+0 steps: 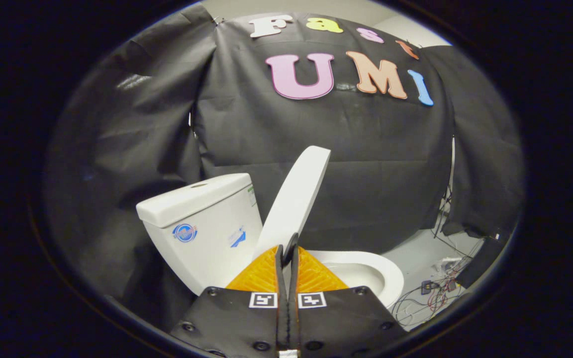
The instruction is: Open the toilet lid.
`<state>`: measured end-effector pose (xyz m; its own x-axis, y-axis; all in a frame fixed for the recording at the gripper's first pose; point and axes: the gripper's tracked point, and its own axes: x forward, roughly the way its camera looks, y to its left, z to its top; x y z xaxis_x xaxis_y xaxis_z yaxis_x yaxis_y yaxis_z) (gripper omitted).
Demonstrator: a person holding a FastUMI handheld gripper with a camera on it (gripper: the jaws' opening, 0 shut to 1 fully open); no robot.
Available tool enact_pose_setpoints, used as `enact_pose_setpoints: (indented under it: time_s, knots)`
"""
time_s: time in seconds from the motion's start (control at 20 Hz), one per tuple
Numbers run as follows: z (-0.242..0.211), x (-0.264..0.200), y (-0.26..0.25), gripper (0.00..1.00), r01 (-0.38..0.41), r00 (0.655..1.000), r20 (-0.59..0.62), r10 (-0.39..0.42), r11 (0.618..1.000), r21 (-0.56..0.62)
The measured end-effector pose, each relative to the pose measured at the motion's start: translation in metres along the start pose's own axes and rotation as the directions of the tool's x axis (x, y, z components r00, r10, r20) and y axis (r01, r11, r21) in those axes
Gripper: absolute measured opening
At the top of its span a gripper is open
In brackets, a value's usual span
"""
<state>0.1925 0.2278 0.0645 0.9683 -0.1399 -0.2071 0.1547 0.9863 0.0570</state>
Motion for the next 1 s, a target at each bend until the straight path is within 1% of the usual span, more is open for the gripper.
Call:
enact_pose_setpoints:
  time_s: [0.15, 0.3, 0.4, 0.5, 0.6, 0.7, 0.85, 1.0]
  knots:
    - [0.003, 0.002, 0.010, 0.01, -0.020, 1.000, -0.015, 0.020, 0.999, -0.027]
    - [0.008, 0.002, 0.015, 0.01, -0.003, 1.000, 0.010, 0.004, 0.999, -0.054]
    - [0.010, 0.005, 0.024, 0.01, -0.029, 0.999, 0.027, 0.031, 0.995, -0.096]
    - [0.008, 0.004, 0.024, 0.01, -0.006, 1.000, 0.030, 0.009, 0.996, -0.088]
    - [0.010, 0.005, 0.022, 0.01, 0.014, 0.999, 0.049, -0.009, 0.994, -0.104]
    - [0.010, 0.006, 0.028, 0.01, 0.018, 0.999, 0.049, -0.011, 0.990, -0.141]
    - [0.016, 0.010, 0.047, 0.01, 0.019, 1.000, 0.019, -0.017, 0.989, -0.149]
    - [0.021, 0.014, 0.068, 0.01, 0.035, 0.999, 0.042, -0.026, 0.969, -0.243]
